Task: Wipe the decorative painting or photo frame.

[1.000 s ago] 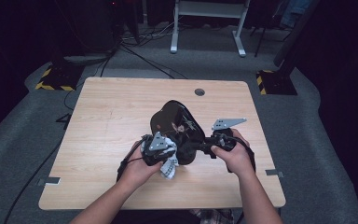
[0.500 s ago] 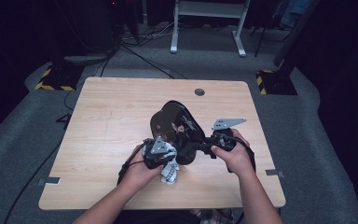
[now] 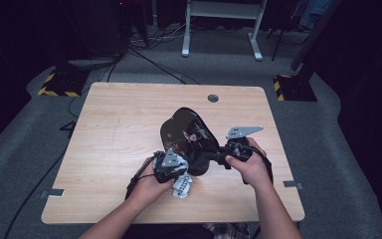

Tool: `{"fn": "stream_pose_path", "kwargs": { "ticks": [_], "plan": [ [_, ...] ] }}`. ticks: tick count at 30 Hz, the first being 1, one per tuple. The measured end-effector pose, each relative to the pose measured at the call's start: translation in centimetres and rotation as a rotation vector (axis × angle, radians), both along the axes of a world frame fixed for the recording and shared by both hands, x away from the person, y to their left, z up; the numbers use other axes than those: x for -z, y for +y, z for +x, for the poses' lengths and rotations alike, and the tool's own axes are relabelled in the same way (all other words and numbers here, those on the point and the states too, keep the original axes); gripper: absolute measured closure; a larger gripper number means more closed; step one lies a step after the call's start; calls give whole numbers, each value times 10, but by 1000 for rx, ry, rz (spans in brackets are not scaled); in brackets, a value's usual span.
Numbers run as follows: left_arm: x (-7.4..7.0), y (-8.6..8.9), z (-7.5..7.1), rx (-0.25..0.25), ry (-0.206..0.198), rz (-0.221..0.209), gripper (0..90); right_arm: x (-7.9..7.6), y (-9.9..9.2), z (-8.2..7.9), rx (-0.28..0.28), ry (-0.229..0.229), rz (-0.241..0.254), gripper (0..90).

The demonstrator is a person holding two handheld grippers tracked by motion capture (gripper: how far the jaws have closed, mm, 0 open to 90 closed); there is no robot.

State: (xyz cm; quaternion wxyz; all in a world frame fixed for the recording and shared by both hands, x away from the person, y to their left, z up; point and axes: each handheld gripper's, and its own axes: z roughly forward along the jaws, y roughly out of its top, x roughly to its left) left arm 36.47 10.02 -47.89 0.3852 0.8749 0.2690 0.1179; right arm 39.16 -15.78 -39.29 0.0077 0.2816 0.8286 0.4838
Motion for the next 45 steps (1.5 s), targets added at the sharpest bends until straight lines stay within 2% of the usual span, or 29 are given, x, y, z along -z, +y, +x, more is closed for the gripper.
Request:
{"fn": "stream_pose_path", "kwargs": {
  "ticks": [3,6,9,13,15,19,23,24,26,28,32,34,37,38,40,42,43,44,45],
  "plan": [
    [-3,1,0,-3,-5,-3,759,0,0,0,-2,1,0,747],
    [-14,7,2,-17,-42,-34,760,0,0,0,-4,7,4,747],
    [-10,9,3,-19,-28,-48,761,0,0,0,-5,5,2,747],
    [-1,8,4,-18,9,-12,761,0,0,0,-4,7,1,747],
    [3,9,5,-19,28,-20,761,0,0,0,-6,6,0,747],
    [-2,9,4,-27,1,-8,760,0,0,0,-4,5,0,746],
    [-14,15,4,-51,-46,-41,761,0,0,0,-8,9,4,747],
    [-15,16,5,-51,-43,-44,760,0,0,0,-10,10,5,746],
    [-12,17,6,-47,-37,-47,761,0,0,0,-11,9,5,746],
    [-5,17,7,-51,-18,-17,761,0,1,0,-11,10,3,746],
    [4,19,7,-55,1,-21,762,0,0,-1,-10,9,3,746],
    [1,19,7,-61,-12,-14,762,0,0,0,-9,8,4,746],
    [-4,20,6,-68,-32,-26,762,0,0,0,-9,8,3,746],
    [-11,22,6,-74,-55,-47,762,0,0,0,-10,10,5,747],
    [-17,25,6,-81,-73,-62,762,0,-1,0,-14,15,8,747],
    [-15,26,7,-80,-62,-70,761,0,0,0,-16,13,6,747],
    [-10,26,9,-79,-32,-46,761,0,0,0,-16,13,7,747],
    [-10,26,9,-79,-32,-46,760,0,0,0,-16,13,7,747],
    [-4,26,10,-77,-1,-23,760,0,0,0,-16,12,6,747]
  ]
}}
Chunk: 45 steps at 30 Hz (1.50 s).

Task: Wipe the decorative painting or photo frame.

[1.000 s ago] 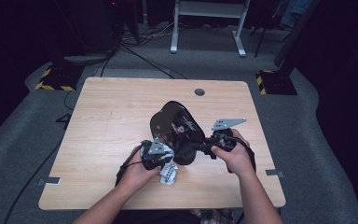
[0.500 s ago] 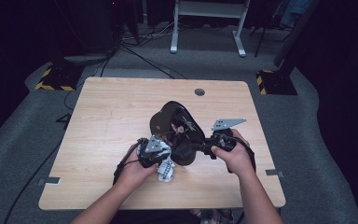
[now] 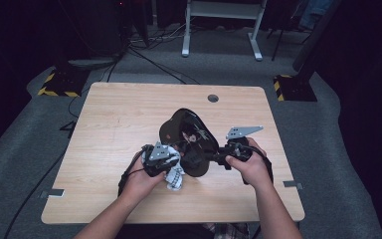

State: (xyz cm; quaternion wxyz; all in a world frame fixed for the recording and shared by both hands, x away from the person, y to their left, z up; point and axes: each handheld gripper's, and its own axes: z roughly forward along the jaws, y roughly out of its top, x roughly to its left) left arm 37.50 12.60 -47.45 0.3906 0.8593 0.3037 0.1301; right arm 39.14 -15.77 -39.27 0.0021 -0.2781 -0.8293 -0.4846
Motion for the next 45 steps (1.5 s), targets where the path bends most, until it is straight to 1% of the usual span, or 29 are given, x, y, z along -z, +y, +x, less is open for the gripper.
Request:
{"fn": "stream_pose_path", "kwargs": {
  "ticks": [1,2,4,7,10,12,14,15,16,17,18,20,21,23,24,27,28,30,31,32,34,35,37,39,40,42,43,44,45],
  "plan": [
    [5,0,1,1,13,4,761,0,0,0,0,-2,-3,746],
    [7,1,1,1,14,2,760,0,0,0,1,-3,-3,746],
    [6,2,2,-4,20,-5,760,-1,0,-1,2,-2,-4,745],
    [1,2,1,-6,-13,0,759,0,0,0,-1,-1,-4,745],
    [-9,6,1,-2,-65,-25,759,0,-1,0,-1,4,-1,745],
    [-14,9,2,-15,-78,-47,759,0,-2,0,-4,11,2,745],
    [-14,11,3,-16,-74,-53,759,0,-2,0,-5,10,3,745],
    [-12,11,3,-16,-68,-46,759,0,-2,0,-4,10,2,745],
    [-9,11,4,-14,-57,-34,759,0,-2,-1,-3,9,1,745],
    [-5,10,4,-9,-37,-12,759,-1,-2,-1,-5,7,-1,744],
    [-2,10,5,-7,-31,-4,759,-1,-1,-1,-4,7,-2,744],
    [3,10,5,-5,-8,-9,759,-1,-1,-1,-4,5,-4,743],
    [4,10,6,-3,-4,-9,759,-1,-2,-1,-4,6,-5,743],
    [-1,10,5,-10,-16,-4,759,-1,-2,-1,-4,7,-3,743],
    [-4,11,4,-13,-36,-11,759,-1,-2,-1,-6,8,-3,744],
    [-14,14,3,-23,-60,-43,759,-1,-3,-1,-9,13,2,745],
    [-16,15,3,-22,-65,-41,759,-1,-3,-1,-11,15,4,744],
    [-14,16,3,-18,-52,-55,759,-1,-4,0,-16,19,9,745],
    [-12,17,4,-20,-51,-39,759,-1,-4,-1,-14,19,9,745],
    [-12,17,4,-20,-51,-39,759,-1,-4,-1,-14,19,9,745],
    [-6,17,6,-21,-23,-25,759,-2,-3,-1,-15,13,2,744],
    [-1,18,7,-22,0,-20,759,-2,-3,-2,-16,13,1,743],
    [4,19,8,-19,19,-22,759,-2,-3,-2,-16,15,2,742],
    [5,19,8,-23,24,-26,759,-2,-3,-2,-15,15,3,742],
    [4,19,8,-22,13,-13,759,-2,-3,-2,-15,15,3,742],
    [-5,18,6,-41,-17,-20,758,-2,-3,-1,-15,15,1,742],
    [-5,18,6,-41,-17,-20,758,-2,-3,-1,-15,15,1,742],
    [-11,18,5,-49,-37,-42,758,-2,-3,-1,-16,15,1,742],
    [-16,18,4,-50,-58,-53,758,-2,-3,-1,-17,14,1,742]
  ]
}}
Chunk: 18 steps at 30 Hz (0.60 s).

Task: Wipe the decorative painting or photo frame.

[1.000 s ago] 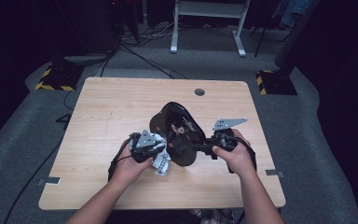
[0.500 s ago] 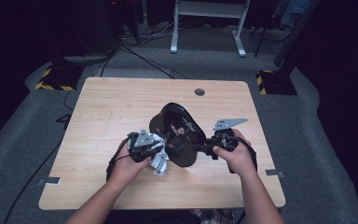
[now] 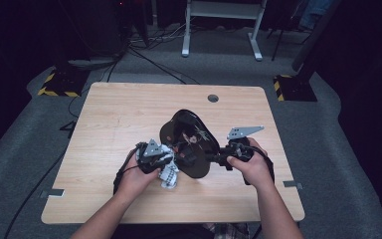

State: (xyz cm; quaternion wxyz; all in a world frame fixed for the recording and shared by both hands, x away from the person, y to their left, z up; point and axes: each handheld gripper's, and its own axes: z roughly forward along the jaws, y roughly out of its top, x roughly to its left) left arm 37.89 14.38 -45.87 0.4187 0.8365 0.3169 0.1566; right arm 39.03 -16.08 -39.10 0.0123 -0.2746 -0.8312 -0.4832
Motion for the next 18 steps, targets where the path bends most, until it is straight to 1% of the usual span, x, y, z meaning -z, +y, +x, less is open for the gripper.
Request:
{"fn": "stream_pose_path", "kwargs": {
  "ticks": [1,2,4,5,6,7,9,10,12,13,15,16,18],
  "plan": [
    [-4,1,-1,-4,-18,4,759,0,0,0,0,1,2,743],
    [-5,2,0,-2,-8,-4,759,0,0,0,-1,3,5,743],
    [-3,3,1,-5,-5,-7,759,0,0,0,-2,2,3,743],
    [4,4,3,-12,32,4,759,0,1,-1,-1,3,2,742],
    [8,4,4,-14,53,17,759,0,1,-1,-1,3,1,740],
    [8,4,4,-14,53,17,759,0,1,-1,-1,3,1,740],
    [16,5,6,-14,83,31,759,0,2,-1,-2,2,0,738],
    [17,5,6,-17,92,26,759,0,2,-1,-1,2,0,738],
    [15,4,6,-15,82,38,759,0,2,-1,0,2,0,739],
    [13,4,5,-20,73,37,758,0,2,-1,0,3,1,739],
    [8,5,5,-30,32,43,758,0,2,-1,-1,2,0,739],
    [3,6,6,-40,8,36,758,0,2,-1,-1,2,1,738],
    [-2,9,6,-53,-20,6,759,0,2,0,-2,2,2,738]
  ]
}}
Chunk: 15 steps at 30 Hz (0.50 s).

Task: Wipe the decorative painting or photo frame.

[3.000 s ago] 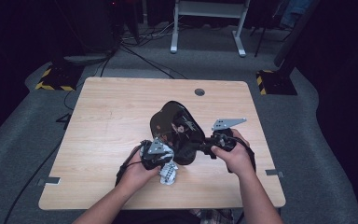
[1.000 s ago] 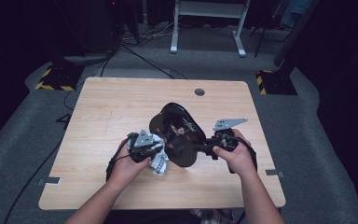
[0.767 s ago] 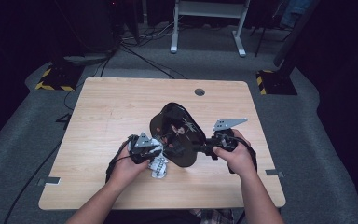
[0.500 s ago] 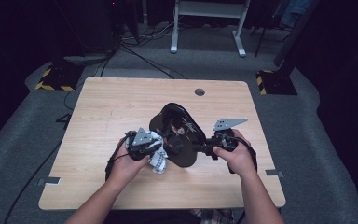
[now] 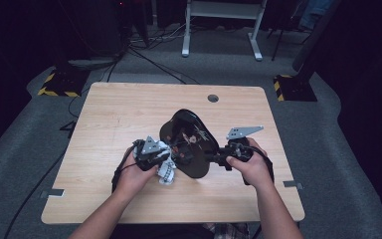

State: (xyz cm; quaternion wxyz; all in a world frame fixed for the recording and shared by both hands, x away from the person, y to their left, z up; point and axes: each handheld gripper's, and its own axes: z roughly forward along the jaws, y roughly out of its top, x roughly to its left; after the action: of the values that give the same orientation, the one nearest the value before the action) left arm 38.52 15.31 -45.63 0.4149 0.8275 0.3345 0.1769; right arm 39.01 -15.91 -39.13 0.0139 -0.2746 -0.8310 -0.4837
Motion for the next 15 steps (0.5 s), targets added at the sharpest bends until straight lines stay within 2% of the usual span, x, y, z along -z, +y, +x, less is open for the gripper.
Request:
{"fn": "stream_pose_path", "kwargs": {
  "ticks": [1,3,4,7,10,12,14,15],
  "plan": [
    [-3,2,0,-3,-16,-2,759,0,0,0,-1,1,0,738],
    [-4,4,1,-6,-18,-18,759,0,0,0,-2,-2,-2,738],
    [-3,5,2,-8,-11,-22,759,0,0,0,-1,-1,-1,738],
    [3,4,3,-14,15,18,759,0,0,0,-2,0,0,737],
    [9,4,5,-11,50,25,759,0,1,-1,-4,0,-2,733],
    [10,3,6,-15,62,22,759,0,1,-1,-3,2,1,732],
    [12,3,6,-9,65,45,759,0,1,0,-2,3,1,732],
    [14,1,6,-10,80,39,759,0,1,0,-2,5,3,732]
  ]
}}
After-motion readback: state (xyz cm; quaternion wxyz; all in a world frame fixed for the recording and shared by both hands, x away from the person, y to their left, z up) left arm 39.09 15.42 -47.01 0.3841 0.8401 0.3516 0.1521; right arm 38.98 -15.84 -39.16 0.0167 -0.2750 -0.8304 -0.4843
